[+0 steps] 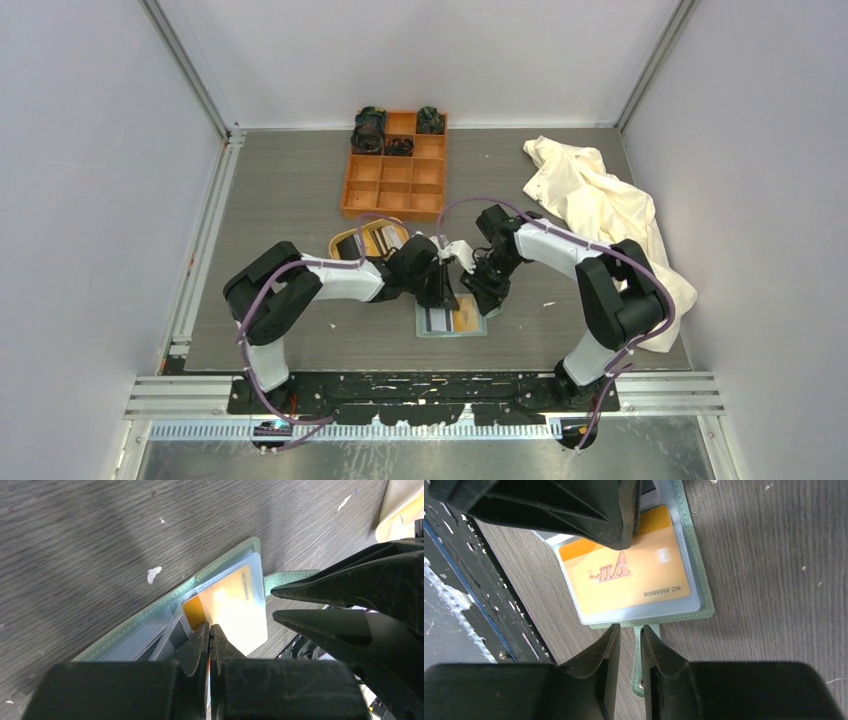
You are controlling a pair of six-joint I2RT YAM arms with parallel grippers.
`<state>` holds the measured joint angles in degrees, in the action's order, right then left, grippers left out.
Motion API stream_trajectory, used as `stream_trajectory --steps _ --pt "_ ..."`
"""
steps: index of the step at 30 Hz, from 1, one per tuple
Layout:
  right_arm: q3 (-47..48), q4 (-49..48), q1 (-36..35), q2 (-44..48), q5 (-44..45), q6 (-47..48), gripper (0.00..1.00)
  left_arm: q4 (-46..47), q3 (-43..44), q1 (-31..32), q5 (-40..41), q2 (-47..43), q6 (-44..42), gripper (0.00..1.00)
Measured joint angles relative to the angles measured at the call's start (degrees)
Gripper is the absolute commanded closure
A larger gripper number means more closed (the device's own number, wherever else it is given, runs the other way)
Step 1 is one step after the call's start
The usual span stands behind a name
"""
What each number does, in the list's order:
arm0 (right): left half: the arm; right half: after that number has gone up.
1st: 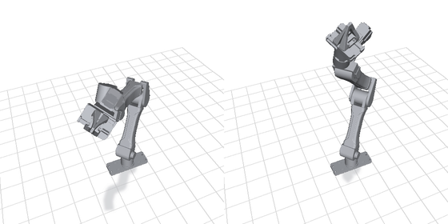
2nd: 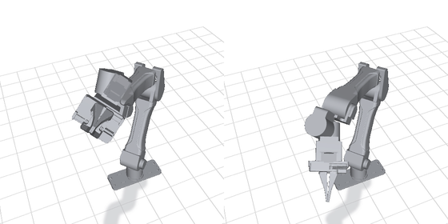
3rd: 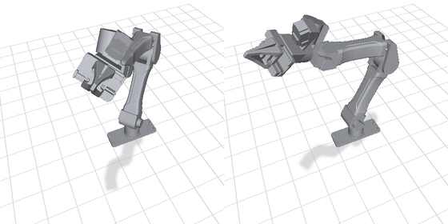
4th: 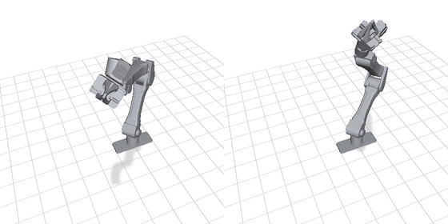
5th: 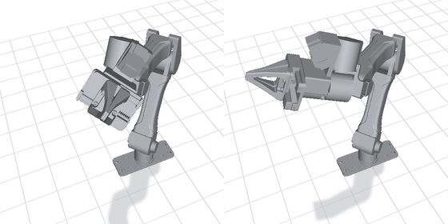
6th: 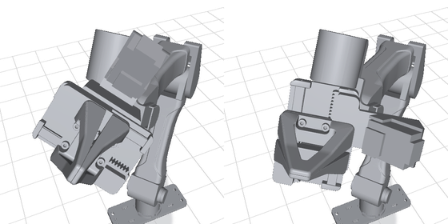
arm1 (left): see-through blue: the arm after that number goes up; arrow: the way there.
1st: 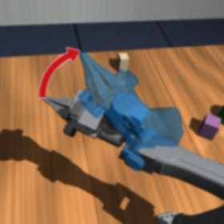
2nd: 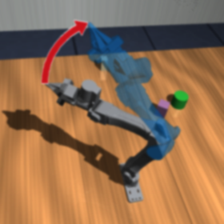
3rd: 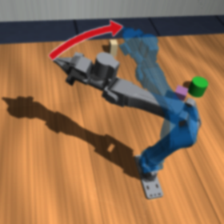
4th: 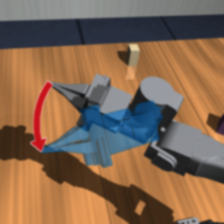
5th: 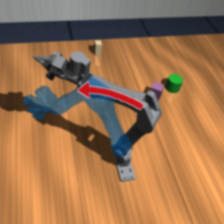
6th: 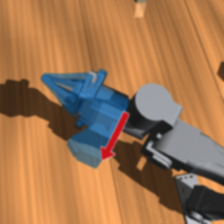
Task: Put the credit cards into the card holder
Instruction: Insert the credit card into the card holder.
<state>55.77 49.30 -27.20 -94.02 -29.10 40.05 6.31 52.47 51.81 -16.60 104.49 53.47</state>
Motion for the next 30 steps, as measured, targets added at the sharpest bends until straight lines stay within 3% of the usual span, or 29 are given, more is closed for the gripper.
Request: stream_trajectory --steps 9,18,25,30 --pt "0.0 -0.17 3.34 2.36 -5.09 -2.1 0.67 2.93 -1.33 0.42 0.61 -0.68 0.33 0.86" --pt "3.23 1.11 9.86 1.64 -17.79 -12.41 0.63 9.03 -13.57 0.68 6.21 -21.94 -4.66 0.79" --pt "4.55 0.79 9.84 -5.68 -19.63 -21.75 0.51 15.91 -25.49 0.66 12.26 -34.34 -9.11 0.24" --pt "4.74 0.33 9.86 -5.88 -17.33 -25.18 0.5 21.55 -35.04 0.09 14.88 -35.91 -8.02 0.25"
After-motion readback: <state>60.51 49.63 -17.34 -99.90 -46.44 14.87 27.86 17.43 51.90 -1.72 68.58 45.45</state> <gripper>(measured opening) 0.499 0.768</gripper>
